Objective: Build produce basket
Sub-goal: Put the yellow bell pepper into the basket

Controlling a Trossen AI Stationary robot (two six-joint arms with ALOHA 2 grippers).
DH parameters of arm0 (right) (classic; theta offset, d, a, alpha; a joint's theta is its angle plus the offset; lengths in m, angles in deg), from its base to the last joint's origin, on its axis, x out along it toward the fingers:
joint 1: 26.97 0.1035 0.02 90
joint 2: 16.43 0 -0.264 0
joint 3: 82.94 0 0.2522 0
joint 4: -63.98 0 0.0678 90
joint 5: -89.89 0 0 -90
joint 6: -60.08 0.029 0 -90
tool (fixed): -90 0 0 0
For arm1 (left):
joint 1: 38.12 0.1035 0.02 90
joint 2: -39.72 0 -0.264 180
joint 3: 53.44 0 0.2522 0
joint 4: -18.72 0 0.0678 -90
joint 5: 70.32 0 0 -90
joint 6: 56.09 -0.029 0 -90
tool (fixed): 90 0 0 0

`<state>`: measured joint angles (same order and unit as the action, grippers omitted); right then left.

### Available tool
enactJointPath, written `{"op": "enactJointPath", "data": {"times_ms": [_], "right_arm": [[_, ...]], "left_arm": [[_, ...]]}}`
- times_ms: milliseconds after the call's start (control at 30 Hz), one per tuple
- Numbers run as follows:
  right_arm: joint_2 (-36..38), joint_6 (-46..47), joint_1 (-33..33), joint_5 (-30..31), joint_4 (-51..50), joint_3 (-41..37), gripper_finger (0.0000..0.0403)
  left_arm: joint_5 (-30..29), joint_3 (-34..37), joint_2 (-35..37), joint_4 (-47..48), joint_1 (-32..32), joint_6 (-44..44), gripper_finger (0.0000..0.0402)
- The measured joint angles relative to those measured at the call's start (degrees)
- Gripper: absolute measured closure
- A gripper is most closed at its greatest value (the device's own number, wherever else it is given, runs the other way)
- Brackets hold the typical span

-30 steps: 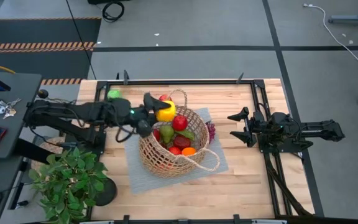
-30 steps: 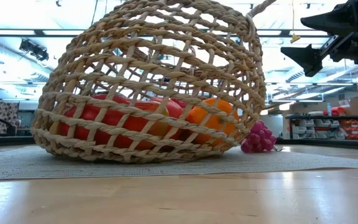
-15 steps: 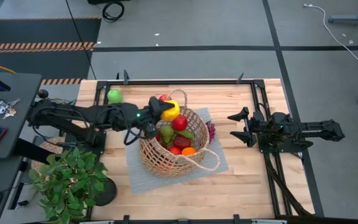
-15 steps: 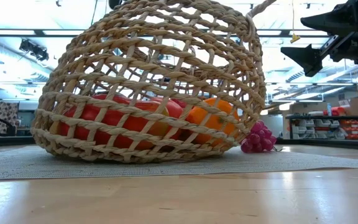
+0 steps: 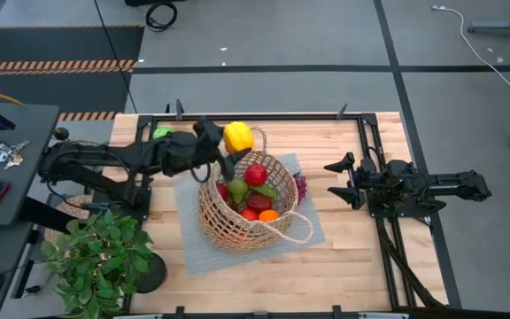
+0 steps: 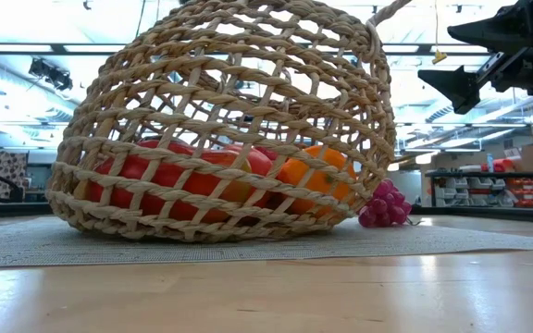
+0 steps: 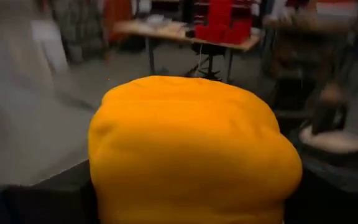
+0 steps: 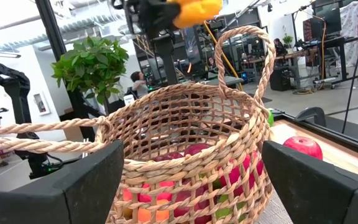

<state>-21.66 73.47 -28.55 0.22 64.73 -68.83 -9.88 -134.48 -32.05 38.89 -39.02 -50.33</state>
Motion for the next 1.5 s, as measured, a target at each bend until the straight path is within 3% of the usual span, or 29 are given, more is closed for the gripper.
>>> {"op": "enactJointPath", "data": {"times_ms": [100, 200, 367, 667, 1200, 1500], "right_arm": [[0.0, 0.0, 0.0, 0.0, 0.0, 0.0, 0.0018], [0.0, 0.0, 0.0, 0.0, 0.0, 0.0, 0.0018], [0.0, 0.0, 0.0, 0.0, 0.0, 0.0, 0.0018], [0.0, 0.0, 0.0, 0.0, 0.0, 0.0, 0.0018], [0.0, 0.0, 0.0, 0.0, 0.0, 0.0, 0.0018], [0.0, 0.0, 0.0, 0.0, 0.4, 0.0, 0.0018]], "left_arm": [[2.8, 0.0, 0.0, 2.9, 0.4, 16.0, 0.0072], [9.4, 0.0, 0.0, 3.9, 0.4, 29.3, 0.0071], [22.9, 0.0, -0.4, 3.9, 0.1, 38.8, 0.0071], [38.1, 0.0, -0.3, 3.7, -2.2, 35.6, 0.0071], [38.4, -0.8, -1.8, 0.7, -0.8, 31.7, 0.0072], [37.0, -11.4, -11.9, 14.6, 1.2, 20.2, 0.0072]]}}
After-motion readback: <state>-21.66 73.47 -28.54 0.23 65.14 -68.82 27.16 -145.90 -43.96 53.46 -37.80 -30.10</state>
